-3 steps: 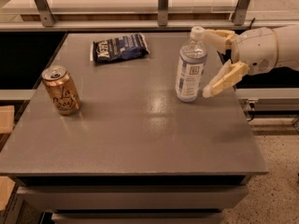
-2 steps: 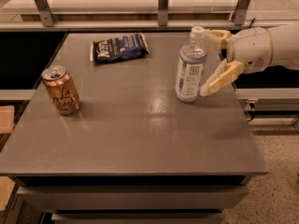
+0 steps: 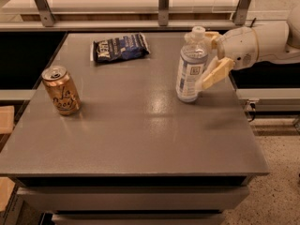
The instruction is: Knock blue plastic bottle over
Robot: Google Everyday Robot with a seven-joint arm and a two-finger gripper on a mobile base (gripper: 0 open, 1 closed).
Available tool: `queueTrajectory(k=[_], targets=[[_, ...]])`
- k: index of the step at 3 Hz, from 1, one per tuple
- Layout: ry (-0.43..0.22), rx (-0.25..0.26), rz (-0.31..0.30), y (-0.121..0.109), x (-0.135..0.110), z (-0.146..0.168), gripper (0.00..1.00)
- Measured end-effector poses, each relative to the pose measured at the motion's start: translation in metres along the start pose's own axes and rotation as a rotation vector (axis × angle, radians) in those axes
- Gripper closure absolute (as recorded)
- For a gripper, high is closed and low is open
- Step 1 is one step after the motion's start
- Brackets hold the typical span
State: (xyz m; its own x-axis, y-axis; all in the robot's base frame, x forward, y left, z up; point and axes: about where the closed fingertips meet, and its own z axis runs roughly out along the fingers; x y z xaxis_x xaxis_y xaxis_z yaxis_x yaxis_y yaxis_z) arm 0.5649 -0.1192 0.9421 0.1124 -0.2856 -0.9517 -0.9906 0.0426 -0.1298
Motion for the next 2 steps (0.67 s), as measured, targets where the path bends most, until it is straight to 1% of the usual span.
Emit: queueTrajectory(k=[2], targets=[[-0.002, -0.053, 0.038, -0.0175, 0.0126, 0.0134, 0.0]])
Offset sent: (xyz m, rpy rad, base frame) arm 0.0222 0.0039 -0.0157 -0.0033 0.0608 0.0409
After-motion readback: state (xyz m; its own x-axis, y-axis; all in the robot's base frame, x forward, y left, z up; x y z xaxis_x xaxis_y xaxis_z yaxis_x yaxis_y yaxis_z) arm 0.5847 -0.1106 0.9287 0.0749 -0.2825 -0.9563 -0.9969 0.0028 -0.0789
